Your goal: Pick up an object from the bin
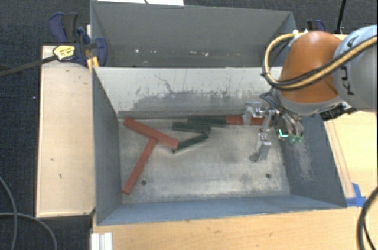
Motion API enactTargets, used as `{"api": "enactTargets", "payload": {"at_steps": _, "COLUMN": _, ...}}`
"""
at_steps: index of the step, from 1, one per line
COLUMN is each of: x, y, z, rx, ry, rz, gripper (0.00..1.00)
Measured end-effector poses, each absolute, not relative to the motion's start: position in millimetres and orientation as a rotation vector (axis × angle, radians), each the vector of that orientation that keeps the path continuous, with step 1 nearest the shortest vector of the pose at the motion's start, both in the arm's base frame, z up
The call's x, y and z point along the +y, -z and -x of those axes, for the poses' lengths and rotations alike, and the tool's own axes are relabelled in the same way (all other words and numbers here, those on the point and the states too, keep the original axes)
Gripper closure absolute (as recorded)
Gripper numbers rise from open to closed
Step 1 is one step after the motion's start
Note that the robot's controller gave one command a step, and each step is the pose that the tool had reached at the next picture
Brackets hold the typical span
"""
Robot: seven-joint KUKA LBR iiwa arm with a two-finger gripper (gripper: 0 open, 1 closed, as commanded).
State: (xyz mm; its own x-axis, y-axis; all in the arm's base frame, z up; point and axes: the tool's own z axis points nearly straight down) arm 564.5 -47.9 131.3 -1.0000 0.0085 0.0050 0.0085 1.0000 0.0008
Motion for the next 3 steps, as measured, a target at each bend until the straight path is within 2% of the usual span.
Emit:
{"api": "enactTargets", "payload": {"at_steps": 1, "x": -47.9, "y": -135.1, "z": -566.5, "rx": -3.144, "ry": 0.000, "rz": 0.011, "gripper": 0.00}}
{"api": "enactTargets", "payload": {"at_steps": 2, "x": -0.8, "y": -119.2, "z": -571.7, "rx": -3.144, "ry": -0.001, "rz": -0.047, "gripper": 0.00}}
{"api": "enactTargets", "payload": {"at_steps": 3, "x": 30.1, "y": -131.5, "z": -575.7, "rx": -3.141, "ry": 0.006, "rz": 0.057, "gripper": 0.00}}
